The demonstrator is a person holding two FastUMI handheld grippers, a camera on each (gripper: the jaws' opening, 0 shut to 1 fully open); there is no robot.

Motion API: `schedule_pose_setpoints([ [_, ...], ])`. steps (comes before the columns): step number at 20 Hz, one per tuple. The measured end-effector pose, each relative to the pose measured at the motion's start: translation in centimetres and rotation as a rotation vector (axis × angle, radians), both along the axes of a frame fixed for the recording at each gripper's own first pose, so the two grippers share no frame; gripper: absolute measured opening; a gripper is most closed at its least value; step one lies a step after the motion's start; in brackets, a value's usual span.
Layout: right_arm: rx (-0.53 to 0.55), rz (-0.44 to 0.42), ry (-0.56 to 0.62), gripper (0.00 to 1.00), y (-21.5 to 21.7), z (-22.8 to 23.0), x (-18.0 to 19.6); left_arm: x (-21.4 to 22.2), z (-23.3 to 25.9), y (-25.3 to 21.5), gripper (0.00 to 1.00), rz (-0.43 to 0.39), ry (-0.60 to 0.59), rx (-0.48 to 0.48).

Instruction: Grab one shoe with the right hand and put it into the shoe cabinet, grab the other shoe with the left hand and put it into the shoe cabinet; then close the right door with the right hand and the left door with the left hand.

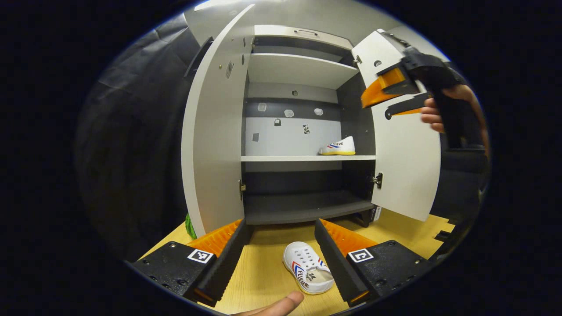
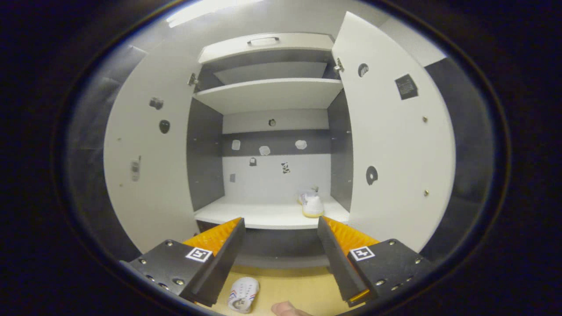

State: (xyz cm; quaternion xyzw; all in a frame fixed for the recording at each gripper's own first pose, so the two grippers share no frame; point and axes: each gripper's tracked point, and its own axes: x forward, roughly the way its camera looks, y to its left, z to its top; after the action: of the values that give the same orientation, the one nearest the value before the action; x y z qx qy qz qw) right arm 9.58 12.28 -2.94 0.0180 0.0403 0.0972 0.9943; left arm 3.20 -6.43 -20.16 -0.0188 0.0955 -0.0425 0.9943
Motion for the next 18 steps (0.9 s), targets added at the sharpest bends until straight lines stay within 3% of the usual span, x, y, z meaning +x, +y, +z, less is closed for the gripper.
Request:
schedule_pose_setpoints([
  [3, -0.008, -0.006, -0.048, 0.98, -2.0, -1.0, -4.6, 0.8, -2.2, -0.2, 0.96, 0.011, 0.066, -0.004],
  [6, -0.025, -0.089, -0.076, 0.98, -4.8, -3.0, -7.9, 1.8, -4.6, -1.0, 0.96, 0.007, 0.140, -0.029],
  [8, -0.001, -0.094, -0.071, 0.98, -5.2, -4.7, -9.6, 2.0, -6.8, -2.0, 0.98, -0.017, 0.206, -0.038],
  [11, 0.027, -0.072, -0.040, 0.98, -4.9, -7.7, -10.9, 2.0, -10.2, -3.5, 0.98, -0.061, 0.320, -0.006],
  [15, -0.045, -0.104, -0.050, 1.00, -6.0, -10.1, -11.7, 1.6, -15.3, -4.3, 0.98, -0.069, 0.484, 0.005],
  [18, -0.091, -0.119, -0.054, 0.98, -6.4, -11.7, -11.9, 1.7, -18.0, -3.4, 0.98, -0.054, 0.559, 0.066],
])
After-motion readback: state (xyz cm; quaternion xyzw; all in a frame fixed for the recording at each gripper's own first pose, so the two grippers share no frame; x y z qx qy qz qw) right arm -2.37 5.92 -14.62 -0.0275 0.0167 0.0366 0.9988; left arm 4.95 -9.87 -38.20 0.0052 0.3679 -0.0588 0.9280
